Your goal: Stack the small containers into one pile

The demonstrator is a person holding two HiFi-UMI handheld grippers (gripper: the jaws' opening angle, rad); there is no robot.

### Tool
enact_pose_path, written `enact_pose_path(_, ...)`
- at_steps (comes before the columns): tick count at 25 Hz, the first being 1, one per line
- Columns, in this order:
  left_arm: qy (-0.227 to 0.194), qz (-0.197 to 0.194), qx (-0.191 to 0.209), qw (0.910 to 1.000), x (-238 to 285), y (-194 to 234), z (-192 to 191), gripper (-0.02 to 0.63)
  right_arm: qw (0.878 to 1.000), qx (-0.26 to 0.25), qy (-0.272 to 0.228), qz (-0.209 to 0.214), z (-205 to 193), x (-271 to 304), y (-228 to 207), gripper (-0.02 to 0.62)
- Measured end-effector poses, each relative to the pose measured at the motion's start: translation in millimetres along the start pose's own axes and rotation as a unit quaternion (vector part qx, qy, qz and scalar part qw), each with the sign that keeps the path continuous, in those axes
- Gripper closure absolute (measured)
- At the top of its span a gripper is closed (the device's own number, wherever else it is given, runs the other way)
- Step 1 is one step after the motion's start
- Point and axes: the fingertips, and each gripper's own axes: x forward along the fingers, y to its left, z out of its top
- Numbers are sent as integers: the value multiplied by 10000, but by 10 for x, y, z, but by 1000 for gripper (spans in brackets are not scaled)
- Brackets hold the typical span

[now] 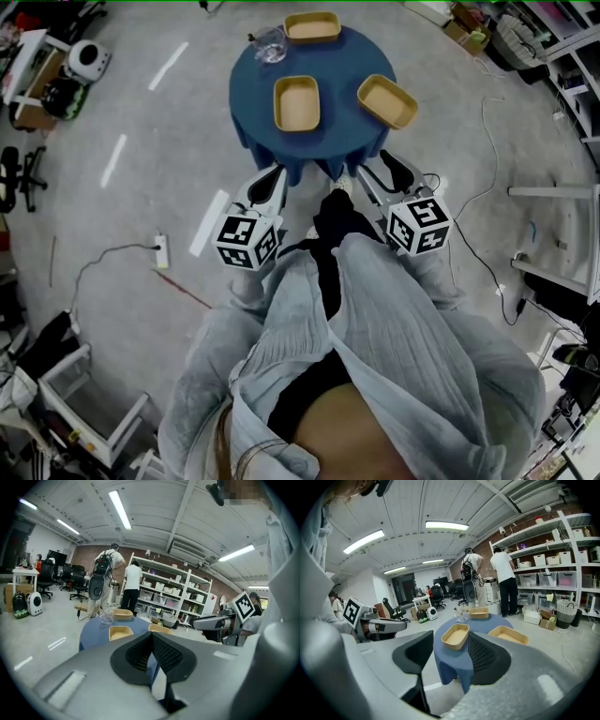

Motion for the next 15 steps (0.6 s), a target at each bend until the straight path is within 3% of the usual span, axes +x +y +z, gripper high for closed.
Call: enact_pose_path(15, 108, -25, 13, 9999, 1134, 343, 472, 592, 9999, -22, 153, -56, 500, 677, -1018, 368)
